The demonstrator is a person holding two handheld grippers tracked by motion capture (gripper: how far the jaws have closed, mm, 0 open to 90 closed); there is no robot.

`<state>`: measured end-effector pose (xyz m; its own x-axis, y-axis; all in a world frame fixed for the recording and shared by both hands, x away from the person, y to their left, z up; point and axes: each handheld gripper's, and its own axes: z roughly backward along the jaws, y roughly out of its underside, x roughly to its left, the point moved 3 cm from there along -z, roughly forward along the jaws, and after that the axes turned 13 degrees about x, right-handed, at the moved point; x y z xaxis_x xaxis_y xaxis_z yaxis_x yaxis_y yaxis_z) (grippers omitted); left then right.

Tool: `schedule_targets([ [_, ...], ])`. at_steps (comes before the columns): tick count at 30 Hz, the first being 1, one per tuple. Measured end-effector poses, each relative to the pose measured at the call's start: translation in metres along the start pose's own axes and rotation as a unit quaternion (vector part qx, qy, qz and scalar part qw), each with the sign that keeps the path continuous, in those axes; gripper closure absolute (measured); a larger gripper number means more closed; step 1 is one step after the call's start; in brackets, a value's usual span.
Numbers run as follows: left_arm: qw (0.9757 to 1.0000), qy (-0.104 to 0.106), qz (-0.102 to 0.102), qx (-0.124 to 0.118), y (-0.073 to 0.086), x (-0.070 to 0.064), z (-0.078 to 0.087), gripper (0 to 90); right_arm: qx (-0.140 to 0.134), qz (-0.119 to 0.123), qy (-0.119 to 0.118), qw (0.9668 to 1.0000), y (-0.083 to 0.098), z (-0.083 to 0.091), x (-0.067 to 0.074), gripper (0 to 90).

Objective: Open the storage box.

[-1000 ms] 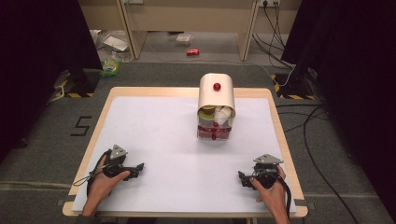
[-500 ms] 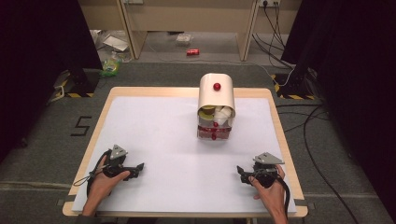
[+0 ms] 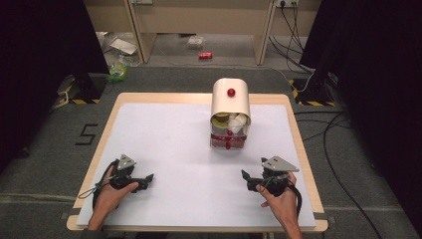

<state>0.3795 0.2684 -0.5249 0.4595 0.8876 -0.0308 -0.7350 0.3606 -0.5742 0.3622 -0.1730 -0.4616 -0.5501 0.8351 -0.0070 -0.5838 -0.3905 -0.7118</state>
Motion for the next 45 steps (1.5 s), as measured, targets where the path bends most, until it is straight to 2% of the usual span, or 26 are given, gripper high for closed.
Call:
schedule_targets([
  [3,1.0000,0.000,0.000,0.000,0.000,0.000,0.000,9.3,-0.005,0.011,-0.003,0.9999,-0.008,0.001,0.003,17.0],
  [11,1.0000,0.000,0.001,0.000,0.000,0.000,0.000,9.3,-0.022,0.016,-0.007,0.9996,-0.029,0.007,0.007,20.6],
  [18,1.0000,0.000,0.000,0.000,0.000,0.000,0.000,9.3,-0.043,0.034,-0.011,0.9984,-0.050,0.016,0.013,24.9],
  [21,1.0000,0.000,0.001,0.000,0.000,0.000,0.000,9.3,-0.044,0.038,-0.011,0.9982,-0.058,0.016,0.016,26.5],
  [37,1.0000,0.001,0.001,0.000,0.000,0.000,0.000,9.3,-0.061,0.059,-0.010,0.9963,-0.080,0.014,0.024,28.8],
  [45,1.0000,0.000,0.000,0.000,0.000,0.000,0.000,9.2,-0.068,0.060,-0.010,0.9958,-0.091,0.012,0.024,28.8],
])
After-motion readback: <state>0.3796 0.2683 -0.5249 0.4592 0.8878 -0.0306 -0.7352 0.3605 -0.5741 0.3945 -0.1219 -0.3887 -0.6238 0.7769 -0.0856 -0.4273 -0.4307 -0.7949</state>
